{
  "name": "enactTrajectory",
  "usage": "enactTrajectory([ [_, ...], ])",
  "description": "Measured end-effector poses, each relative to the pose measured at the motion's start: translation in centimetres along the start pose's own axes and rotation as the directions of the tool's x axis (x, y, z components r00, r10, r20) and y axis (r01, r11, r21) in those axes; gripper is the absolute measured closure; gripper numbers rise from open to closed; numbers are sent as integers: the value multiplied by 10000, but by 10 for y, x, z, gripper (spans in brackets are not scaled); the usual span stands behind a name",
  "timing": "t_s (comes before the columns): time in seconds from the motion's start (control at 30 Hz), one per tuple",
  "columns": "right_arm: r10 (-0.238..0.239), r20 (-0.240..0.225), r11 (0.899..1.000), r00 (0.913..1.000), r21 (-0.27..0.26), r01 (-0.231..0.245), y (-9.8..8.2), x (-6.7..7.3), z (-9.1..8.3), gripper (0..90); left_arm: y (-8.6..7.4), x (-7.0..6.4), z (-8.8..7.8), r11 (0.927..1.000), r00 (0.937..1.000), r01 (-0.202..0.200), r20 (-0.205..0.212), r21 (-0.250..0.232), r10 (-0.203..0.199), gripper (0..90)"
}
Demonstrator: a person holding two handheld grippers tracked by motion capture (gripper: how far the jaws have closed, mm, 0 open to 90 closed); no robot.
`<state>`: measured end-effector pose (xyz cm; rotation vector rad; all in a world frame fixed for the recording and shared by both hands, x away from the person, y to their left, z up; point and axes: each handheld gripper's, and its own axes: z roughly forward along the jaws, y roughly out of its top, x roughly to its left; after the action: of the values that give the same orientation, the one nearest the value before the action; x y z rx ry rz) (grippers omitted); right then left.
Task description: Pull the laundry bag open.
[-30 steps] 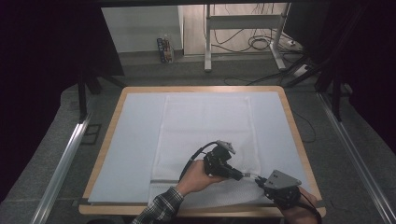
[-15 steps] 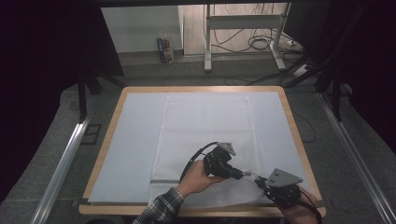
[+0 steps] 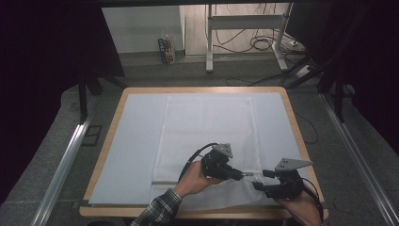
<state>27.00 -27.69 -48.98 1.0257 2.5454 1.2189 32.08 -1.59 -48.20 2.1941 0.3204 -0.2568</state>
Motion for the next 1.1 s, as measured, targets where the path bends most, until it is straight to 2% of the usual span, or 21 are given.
enactTrajectory([
  [0.07,37,-208,9999,9998,-112,-40,3,-2,1,402,0,0,0,9999,9999,-97,31,76,97,872],
  [0.13,-66,-348,9997,9994,-252,57,7,-2,1,513,0,-1,1,9997,9998,-205,-37,120,205,871],
  [0.27,-294,-331,9994,9990,-214,287,8,-1,0,708,-1,-1,5,9986,9996,-255,169,465,247,871],
  [0.3,-343,-387,9992,9987,-204,335,8,0,0,757,-2,-2,6,9982,9995,-311,-45,508,314,870],
  [0.37,-454,-400,9986,9982,-294,443,8,2,-2,821,-2,-1,7,9979,9994,-270,-201,581,282,869],
  [0.67,-643,48,9970,9979,-435,644,10,6,-4,843,-4,1,8,9995,9989,-91,-457,296,104,872],
  [0.8,-697,302,9971,9971,-269,705,9,6,-3,847,-7,4,9,9995,9992,198,-345,257,-189,874],
  [0.93,-797,455,9967,9958,-95,803,8,7,-2,849,-9,2,10,9991,9985,352,-425,227,-342,876],
  [1.1,-738,529,9973,9959,34,737,6,7,-2,852,-9,-1,9,9989,9980,228,-603,414,-202,876],
])
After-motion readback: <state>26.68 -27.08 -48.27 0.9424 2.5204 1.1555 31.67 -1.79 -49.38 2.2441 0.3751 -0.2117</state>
